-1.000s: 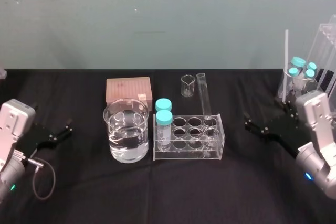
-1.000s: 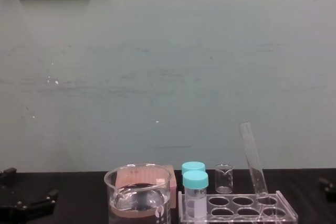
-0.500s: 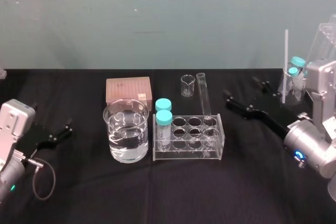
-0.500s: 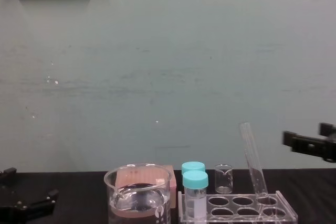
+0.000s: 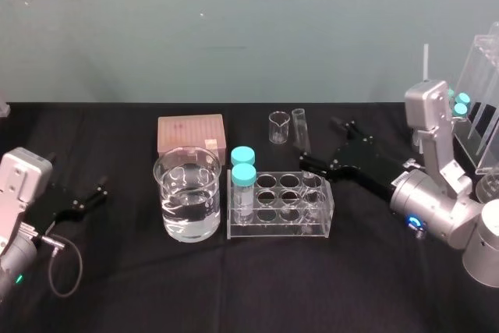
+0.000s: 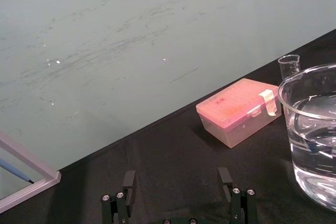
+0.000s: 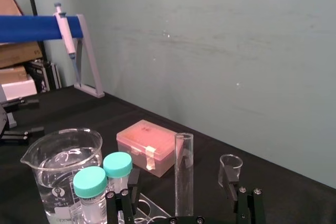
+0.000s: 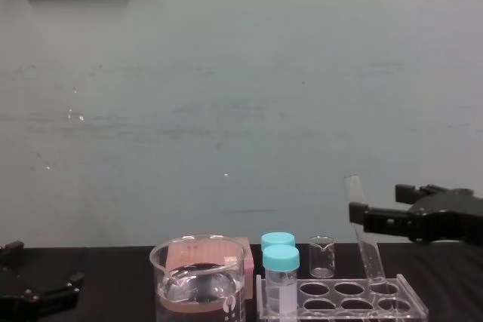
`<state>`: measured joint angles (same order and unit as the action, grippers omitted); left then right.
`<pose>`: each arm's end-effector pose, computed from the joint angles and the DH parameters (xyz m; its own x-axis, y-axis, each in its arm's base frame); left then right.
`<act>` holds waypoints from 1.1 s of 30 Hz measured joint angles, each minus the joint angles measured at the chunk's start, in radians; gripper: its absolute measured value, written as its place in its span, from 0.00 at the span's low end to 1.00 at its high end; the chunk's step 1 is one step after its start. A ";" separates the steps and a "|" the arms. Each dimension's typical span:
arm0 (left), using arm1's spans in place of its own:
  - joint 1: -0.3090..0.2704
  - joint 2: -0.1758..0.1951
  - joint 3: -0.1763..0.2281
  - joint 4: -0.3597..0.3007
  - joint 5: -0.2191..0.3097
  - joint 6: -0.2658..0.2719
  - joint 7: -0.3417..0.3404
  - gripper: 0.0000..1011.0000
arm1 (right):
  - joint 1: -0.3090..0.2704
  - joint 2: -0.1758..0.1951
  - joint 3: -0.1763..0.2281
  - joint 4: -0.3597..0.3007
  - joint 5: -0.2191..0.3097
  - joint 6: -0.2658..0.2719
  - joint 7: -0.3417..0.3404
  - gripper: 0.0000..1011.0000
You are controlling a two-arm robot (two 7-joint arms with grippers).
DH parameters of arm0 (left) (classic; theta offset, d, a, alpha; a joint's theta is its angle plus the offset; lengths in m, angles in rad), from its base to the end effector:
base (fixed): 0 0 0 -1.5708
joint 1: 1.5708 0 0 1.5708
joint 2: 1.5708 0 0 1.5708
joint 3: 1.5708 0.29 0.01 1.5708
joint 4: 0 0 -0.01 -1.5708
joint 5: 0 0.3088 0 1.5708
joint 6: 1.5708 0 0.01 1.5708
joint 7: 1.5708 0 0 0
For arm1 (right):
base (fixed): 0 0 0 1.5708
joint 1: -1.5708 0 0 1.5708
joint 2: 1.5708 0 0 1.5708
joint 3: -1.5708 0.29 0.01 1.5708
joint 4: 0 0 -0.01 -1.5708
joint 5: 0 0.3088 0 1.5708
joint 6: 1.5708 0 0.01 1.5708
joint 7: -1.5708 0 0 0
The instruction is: Hold the test tube with one hand and immerse one end into the beaker, then return it to the test tube rack.
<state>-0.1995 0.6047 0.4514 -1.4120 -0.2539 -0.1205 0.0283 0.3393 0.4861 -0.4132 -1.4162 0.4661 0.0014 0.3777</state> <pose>0.3581 0.0827 -0.3023 0.2923 0.8803 0.3738 -0.9553 0.2873 0.0703 0.4022 -0.0482 -0.2496 0.6122 -0.7853 0.0924 0.7903 0.6114 -0.0403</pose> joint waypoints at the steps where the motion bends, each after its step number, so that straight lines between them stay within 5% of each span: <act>1: 0.000 0.000 0.000 0.000 0.000 0.000 0.000 0.99 | 0.000 0.000 0.000 0.000 0.000 0.000 0.000 0.99; 16: 0.000 0.000 0.000 0.000 0.000 0.000 0.000 0.99 | 0.085 -0.073 -0.020 0.146 -0.066 0.017 0.042 0.99; 33: 0.000 0.000 0.000 0.000 0.000 0.000 0.000 0.99 | 0.107 -0.097 -0.019 0.180 -0.094 0.011 0.052 0.99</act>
<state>-0.1995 0.6047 0.4514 -1.4119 -0.2539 -0.1205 0.0283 0.4466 0.3893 -0.4326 -1.2360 0.3717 0.0121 0.4298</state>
